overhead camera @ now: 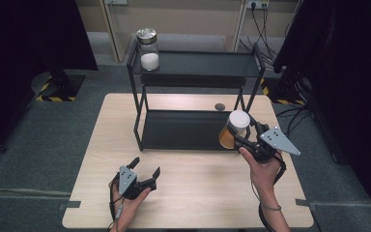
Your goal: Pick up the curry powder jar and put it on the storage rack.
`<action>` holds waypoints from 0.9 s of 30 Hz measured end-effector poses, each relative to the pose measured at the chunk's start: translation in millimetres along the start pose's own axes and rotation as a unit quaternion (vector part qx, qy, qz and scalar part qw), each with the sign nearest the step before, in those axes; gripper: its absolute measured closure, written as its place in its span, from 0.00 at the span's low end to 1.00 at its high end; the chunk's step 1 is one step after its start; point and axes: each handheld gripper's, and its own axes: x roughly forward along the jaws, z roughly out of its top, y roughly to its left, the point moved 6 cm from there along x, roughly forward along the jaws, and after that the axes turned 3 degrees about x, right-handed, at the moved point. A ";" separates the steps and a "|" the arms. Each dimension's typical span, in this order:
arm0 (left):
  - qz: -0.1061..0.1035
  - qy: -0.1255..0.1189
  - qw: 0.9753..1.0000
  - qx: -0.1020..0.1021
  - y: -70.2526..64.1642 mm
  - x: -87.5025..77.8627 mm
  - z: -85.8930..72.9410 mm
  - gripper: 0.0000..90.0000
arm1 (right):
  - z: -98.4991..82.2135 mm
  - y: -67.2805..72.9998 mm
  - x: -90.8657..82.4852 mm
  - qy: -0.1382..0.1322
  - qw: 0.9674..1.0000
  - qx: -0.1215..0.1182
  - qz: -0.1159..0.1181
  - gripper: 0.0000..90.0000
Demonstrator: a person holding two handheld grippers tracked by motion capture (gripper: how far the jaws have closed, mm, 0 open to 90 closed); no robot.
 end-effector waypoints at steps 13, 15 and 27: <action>-0.001 -0.001 1.000 0.003 -0.6 0.1 -0.2 0.13 | 19.1 -3.4 7.3 -0.016 1.000 -0.002 -0.007 0.38; -0.001 -0.002 1.000 0.003 -0.6 -0.1 -0.3 0.13 | 22.2 -4.2 8.1 -0.018 1.000 -0.002 -0.008 0.38; -0.001 -0.001 1.000 0.005 -0.7 0.0 -0.2 0.13 | 39.8 -8.7 13.6 -0.031 0.999 -0.006 -0.016 0.38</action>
